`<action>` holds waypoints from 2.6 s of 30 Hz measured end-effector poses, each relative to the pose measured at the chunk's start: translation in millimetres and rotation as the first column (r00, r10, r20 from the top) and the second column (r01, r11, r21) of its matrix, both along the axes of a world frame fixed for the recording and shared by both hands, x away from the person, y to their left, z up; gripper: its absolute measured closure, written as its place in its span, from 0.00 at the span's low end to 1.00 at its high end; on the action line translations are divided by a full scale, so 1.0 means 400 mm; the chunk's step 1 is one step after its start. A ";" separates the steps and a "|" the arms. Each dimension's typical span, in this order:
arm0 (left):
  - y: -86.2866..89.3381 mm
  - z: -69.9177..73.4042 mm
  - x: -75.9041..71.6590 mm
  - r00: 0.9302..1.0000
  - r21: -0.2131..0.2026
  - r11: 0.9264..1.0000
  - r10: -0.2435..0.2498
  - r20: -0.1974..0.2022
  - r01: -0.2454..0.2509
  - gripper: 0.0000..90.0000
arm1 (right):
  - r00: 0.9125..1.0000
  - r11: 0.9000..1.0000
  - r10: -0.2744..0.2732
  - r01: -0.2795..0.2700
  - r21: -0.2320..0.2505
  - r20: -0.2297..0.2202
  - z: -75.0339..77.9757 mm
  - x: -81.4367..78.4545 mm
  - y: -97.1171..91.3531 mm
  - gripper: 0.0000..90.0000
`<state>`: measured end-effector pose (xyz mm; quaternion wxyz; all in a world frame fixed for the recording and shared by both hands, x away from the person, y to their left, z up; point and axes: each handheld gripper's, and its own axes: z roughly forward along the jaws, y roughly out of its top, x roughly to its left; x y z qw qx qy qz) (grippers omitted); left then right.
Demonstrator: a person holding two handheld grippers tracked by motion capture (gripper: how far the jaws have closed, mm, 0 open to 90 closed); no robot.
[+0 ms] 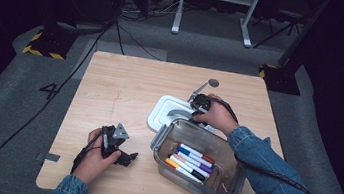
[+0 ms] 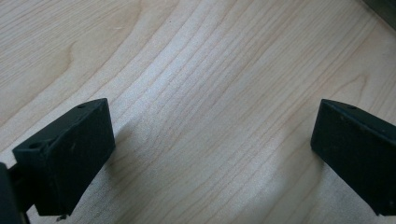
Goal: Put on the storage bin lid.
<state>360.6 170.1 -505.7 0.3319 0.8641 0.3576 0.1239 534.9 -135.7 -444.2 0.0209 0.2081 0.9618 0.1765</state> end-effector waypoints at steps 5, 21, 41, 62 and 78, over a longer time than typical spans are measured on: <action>0.000 0.000 0.000 1.000 -0.001 1.000 0.001 0.001 -0.001 0.00 | 1.000 1.000 -0.023 0.023 -0.021 0.013 0.005 0.002 -0.004 0.75; -0.001 -0.001 0.001 1.000 -0.005 1.000 0.002 0.001 -0.002 0.00 | 0.990 0.993 -0.104 0.098 0.063 0.092 0.117 0.007 -0.080 0.75; 0.000 0.000 0.002 1.000 0.000 1.000 -0.004 0.002 0.004 0.00 | 0.963 0.965 -0.212 0.179 0.191 0.169 0.318 -0.062 -0.214 0.75; 0.000 0.000 0.002 1.000 0.001 1.000 -0.005 0.002 0.005 0.00 | 0.986 0.978 -0.087 0.058 0.202 0.141 0.409 -0.331 -0.199 0.75; 0.000 0.000 0.002 1.000 0.000 1.000 -0.004 0.002 0.004 0.00 | 0.998 0.991 -0.037 0.030 0.133 0.050 0.321 -0.422 -0.164 0.75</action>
